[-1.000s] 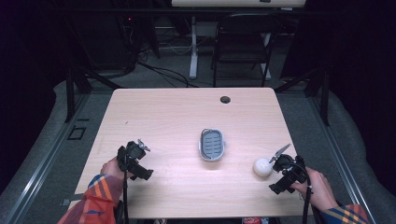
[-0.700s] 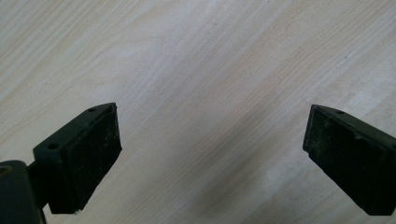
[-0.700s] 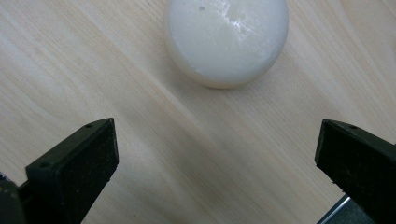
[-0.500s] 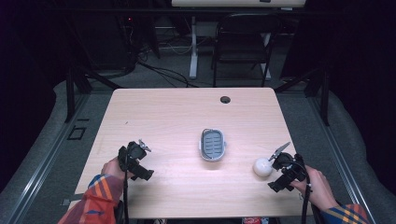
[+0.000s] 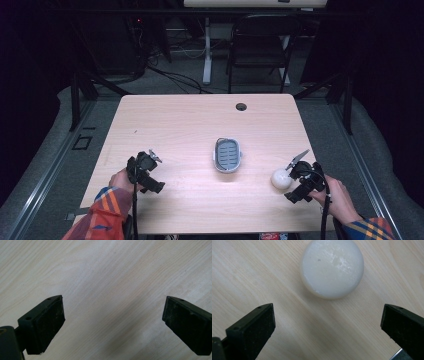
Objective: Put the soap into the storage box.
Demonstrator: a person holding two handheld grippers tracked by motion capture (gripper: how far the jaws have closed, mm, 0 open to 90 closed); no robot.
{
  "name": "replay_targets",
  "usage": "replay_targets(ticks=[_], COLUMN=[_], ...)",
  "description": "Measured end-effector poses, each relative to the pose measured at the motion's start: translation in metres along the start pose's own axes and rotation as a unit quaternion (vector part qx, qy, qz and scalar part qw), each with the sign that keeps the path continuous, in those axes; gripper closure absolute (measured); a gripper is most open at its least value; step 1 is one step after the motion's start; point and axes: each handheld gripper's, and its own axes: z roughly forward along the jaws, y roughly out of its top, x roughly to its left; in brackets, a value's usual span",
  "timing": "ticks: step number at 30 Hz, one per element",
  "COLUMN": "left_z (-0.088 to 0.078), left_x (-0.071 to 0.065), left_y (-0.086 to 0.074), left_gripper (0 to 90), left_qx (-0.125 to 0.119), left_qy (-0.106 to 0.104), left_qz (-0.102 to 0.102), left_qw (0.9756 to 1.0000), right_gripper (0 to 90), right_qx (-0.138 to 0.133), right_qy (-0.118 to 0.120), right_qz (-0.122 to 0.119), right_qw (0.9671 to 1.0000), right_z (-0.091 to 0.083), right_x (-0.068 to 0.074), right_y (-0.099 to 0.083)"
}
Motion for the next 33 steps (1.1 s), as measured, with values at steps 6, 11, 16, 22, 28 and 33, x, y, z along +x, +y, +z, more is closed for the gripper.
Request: replay_targets(ticks=[6,11,16,22,28,33], left_z=[0.001,0.001,0.001,0.001,0.001,0.001], left_x=[0.000,0.000,0.000,0.000,0.000,0.000], left_y=[0.001,0.001,0.001,0.000,0.000,0.000], left_gripper=[4.1,4.1,4.1,4.1,4.1,4.1], left_qx=[0.001,0.000,0.000,0.000,0.000,0.000], left_qy=[-0.001,0.000,-0.001,-0.002,-0.002,0.000], left_qz=[-0.001,-0.002,-0.002,-0.003,-0.001,0.000], left_qw=[1.0000,1.0000,1.0000,1.0000,1.0000,1.0000], right_gripper=[0.0,0.0,0.0,0.0,0.0,0.0], right_qx=[-0.022,-0.021,-0.015,-0.024,-0.009,0.008], right_qy=[0.015,0.021,0.026,0.034,0.021,0.018], right_qz=[0.012,0.007,-0.003,-0.001,-0.014,-0.023], right_qw=[0.9996,0.9995,0.9995,0.9991,0.9996,0.9995], right_z=[0.002,0.003,0.004,0.011,0.014,0.018], right_x=[-0.001,-0.002,-0.004,-0.002,-0.004,-0.006], right_y=[0.006,0.010,0.016,0.022,0.029,0.035])
